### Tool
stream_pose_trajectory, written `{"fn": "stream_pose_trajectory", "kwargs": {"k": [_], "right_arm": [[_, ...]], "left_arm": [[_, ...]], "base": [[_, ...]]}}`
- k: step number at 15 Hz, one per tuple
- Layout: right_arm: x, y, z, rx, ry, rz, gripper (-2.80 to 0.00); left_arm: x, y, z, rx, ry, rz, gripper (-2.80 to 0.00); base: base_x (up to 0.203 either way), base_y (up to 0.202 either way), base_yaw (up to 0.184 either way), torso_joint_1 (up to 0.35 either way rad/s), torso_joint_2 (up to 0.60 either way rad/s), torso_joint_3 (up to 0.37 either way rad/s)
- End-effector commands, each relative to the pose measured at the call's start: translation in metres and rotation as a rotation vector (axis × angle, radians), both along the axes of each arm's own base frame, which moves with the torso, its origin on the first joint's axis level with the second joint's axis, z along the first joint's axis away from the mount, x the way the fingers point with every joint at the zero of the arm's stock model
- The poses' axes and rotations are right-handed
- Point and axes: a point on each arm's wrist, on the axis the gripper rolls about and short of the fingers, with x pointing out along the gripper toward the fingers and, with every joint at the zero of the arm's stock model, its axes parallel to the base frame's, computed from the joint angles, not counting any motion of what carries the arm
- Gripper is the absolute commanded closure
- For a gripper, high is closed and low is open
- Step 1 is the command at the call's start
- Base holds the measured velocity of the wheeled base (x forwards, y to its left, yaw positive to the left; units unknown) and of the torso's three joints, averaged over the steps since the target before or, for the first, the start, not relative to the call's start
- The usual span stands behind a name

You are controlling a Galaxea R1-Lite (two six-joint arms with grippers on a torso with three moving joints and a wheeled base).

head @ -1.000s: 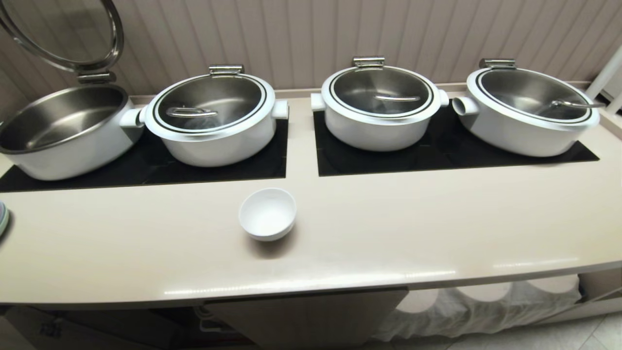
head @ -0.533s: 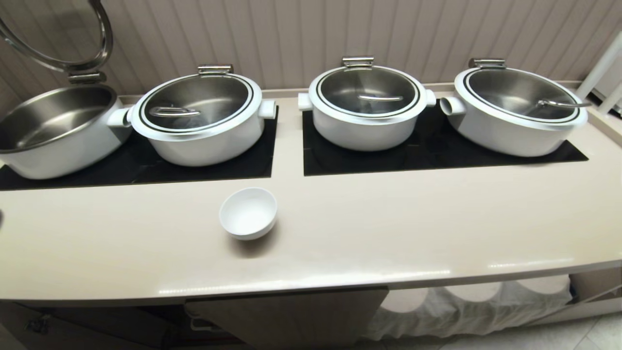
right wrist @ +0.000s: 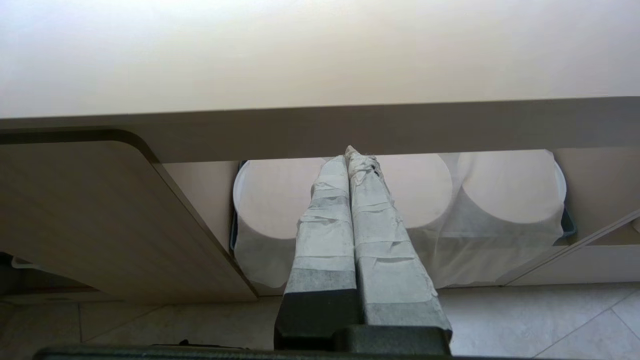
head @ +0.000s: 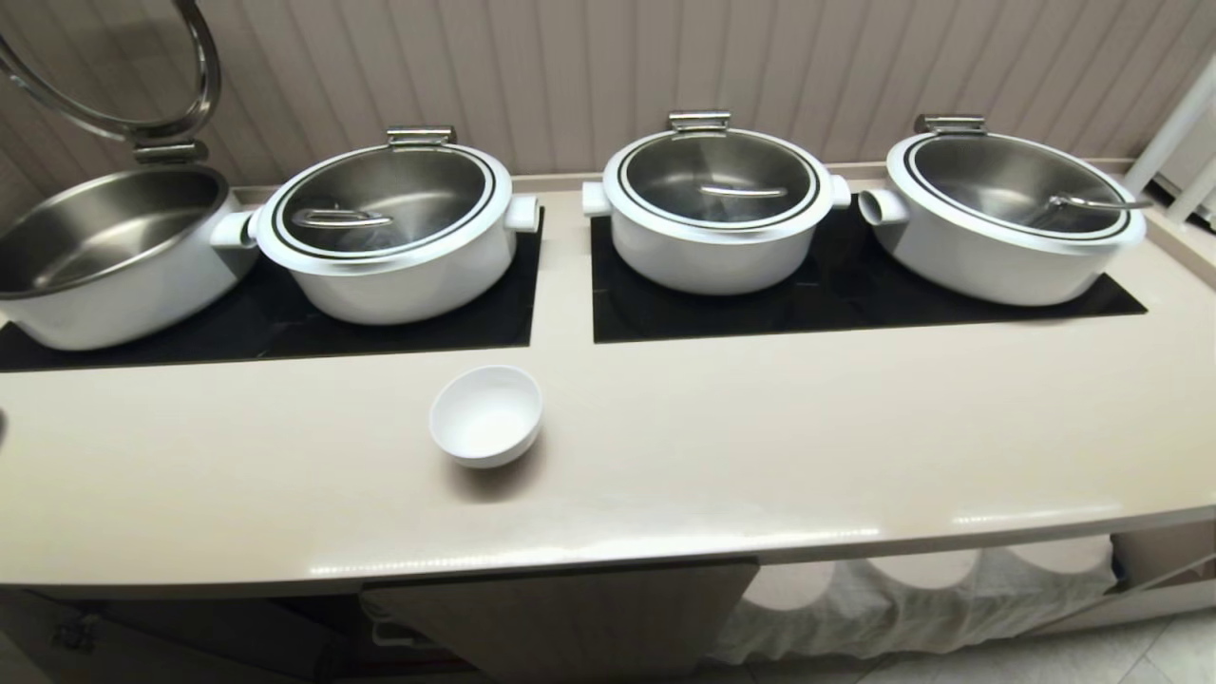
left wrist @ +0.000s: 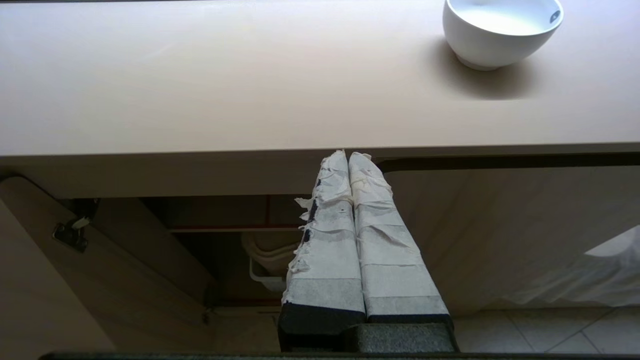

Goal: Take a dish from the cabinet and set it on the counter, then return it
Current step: Pick up the bowl from the table

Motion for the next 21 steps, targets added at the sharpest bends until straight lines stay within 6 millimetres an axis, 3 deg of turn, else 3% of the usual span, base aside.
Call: {"fn": "stream_pose_trajectory", "kwargs": {"k": [1, 11, 17, 21], "right_arm": [[0.0, 0.0, 0.0, -0.001, 0.0, -0.001, 0.0], [0.0, 0.0, 0.0, -0.001, 0.0, -0.001, 0.0], [0.0, 0.0, 0.0, 0.001, 0.0, -0.001, 0.0], [0.0, 0.0, 0.0, 0.001, 0.0, 0.0, 0.0]], "left_arm": [[0.0, 0.0, 0.0, -0.001, 0.0, 0.0, 0.0], [-0.001, -0.001, 0.004, 0.048, -0.016, -0.025, 0.0], [-0.018, -0.005, 0.044, 0.051, -0.048, -0.23, 0.0], [-0.001, -0.006, 0.08, 0.019, 0.099, -0.249, 0.0]], "base": [[0.0, 0.0, 0.0, 0.0, 0.0, 0.0], [0.0, 0.0, 0.0, 0.0, 0.0, 0.0], [0.0, 0.0, 0.0, 0.0, 0.0, 0.0], [0.0, 0.0, 0.0, 0.0, 0.0, 0.0]]}}
